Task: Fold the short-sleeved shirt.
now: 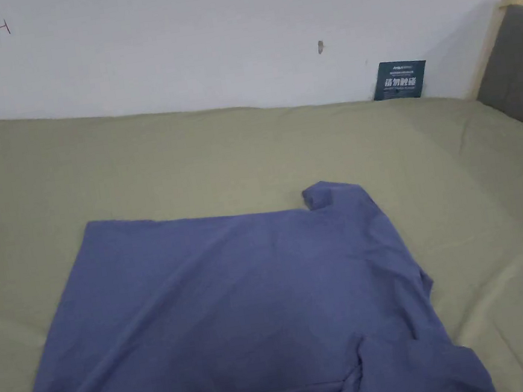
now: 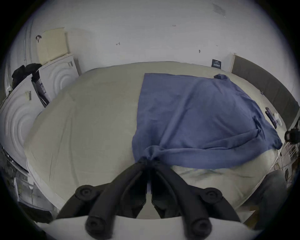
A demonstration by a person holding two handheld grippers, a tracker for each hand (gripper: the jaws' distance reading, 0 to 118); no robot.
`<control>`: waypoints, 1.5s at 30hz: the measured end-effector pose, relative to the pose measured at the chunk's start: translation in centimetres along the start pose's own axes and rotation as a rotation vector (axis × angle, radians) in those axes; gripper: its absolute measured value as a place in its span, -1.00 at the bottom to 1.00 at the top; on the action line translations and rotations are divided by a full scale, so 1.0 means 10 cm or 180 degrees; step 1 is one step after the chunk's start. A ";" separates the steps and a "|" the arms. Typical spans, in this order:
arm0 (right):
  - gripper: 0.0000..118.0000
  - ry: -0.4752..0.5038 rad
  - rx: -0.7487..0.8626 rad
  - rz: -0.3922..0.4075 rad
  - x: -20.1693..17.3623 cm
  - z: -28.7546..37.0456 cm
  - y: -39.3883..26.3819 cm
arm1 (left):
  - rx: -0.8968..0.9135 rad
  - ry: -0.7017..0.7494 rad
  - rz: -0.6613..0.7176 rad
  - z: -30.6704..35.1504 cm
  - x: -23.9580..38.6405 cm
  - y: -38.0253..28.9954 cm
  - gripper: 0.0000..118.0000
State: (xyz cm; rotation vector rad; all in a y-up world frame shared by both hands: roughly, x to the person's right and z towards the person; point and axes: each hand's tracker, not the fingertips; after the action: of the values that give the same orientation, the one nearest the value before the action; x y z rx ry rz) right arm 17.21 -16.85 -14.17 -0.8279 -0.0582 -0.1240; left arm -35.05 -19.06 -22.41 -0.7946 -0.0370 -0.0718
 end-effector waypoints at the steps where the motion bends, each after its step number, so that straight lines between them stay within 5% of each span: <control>1: 0.53 0.0009 -0.0040 -0.0008 0.00 -0.09 0.00 | -0.0007 -0.0002 0.0033 -0.01 -0.03 0.00 -0.91; 2: 0.42 -0.0012 -0.0073 0.0016 -0.01 -0.17 0.01 | -0.0011 -0.0008 0.0061 -0.01 -0.04 0.00 -0.91; 3: -0.01 -0.0014 -0.0094 0.0034 -0.01 -0.26 0.01 | -0.0025 -0.0024 0.0078 -0.01 -0.05 -0.01 -0.91; 4: -0.65 0.0006 -0.0181 0.0063 -0.01 -0.34 0.01 | -0.0032 -0.0024 0.0085 -0.01 -0.04 -0.02 -0.91; 5: -0.98 -0.0050 -0.0282 0.0097 0.00 -0.42 0.01 | -0.0035 -0.0023 0.0095 -0.04 -0.05 -0.02 -0.91; 8: -0.99 -0.0315 -0.0136 0.0322 -0.08 -0.42 -0.02 | -0.0059 -0.0051 0.0099 -0.04 -0.06 -0.04 -0.91; 16: -0.99 -0.0268 0.0481 0.0480 -0.21 -0.05 0.14 | 0.0075 -0.0121 -0.0015 0.13 -0.08 0.05 -0.92; 23: -0.99 -0.0196 0.0760 0.0684 -0.18 -0.15 0.91 | 0.0214 -0.0346 -0.0078 0.14 -0.16 0.72 -0.92; 29: -0.99 0.0014 0.0326 0.0679 -0.01 -0.93 1.70 | -0.0249 -0.0463 -0.0112 -0.52 -0.25 1.50 -0.92; 35: -0.99 -0.0125 -0.0092 0.0533 0.12 -1.66 1.80 | -0.0677 -0.0399 -0.0148 -1.25 -0.21 1.67 -0.89; 36: -0.96 -0.0098 -0.0078 0.0513 0.14 -1.72 1.79 | -0.0725 -0.0420 -0.0131 -1.33 -0.20 1.67 -0.66; 38: -0.57 -0.0082 -0.0008 0.0443 0.16 -1.77 1.74 | -0.0753 -0.0382 -0.0182 -1.43 -0.16 1.61 0.11; 39: -0.40 -0.0016 0.0028 0.0349 0.20 -1.79 1.73 | -0.0770 -0.0301 -0.0199 -1.47 -0.15 1.58 0.28; 40: -0.40 0.0042 0.0030 0.0246 0.23 -1.78 1.71 | -0.0821 -0.0185 -0.0209 -1.50 -0.17 1.57 0.28; 41: 0.17 -0.0079 0.0055 0.0163 0.24 -1.74 1.69 | -0.0820 -0.0053 -0.0139 -1.55 -0.23 1.55 0.53; 42: 0.73 -0.0139 0.0095 0.0182 0.22 -1.68 1.67 | -0.0606 -0.0133 -0.0014 -1.44 -0.29 1.54 0.53; 45: 0.74 0.0003 0.0752 0.0347 0.18 -1.20 1.55 | 0.0134 -0.0162 0.0451 -0.89 -0.45 1.49 0.53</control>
State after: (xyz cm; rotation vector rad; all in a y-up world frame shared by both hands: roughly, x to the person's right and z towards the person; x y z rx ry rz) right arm 21.09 -15.53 -33.41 -0.5937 -0.0261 -0.0140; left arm -38.28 -14.78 -39.56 -0.7550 -0.0302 0.0831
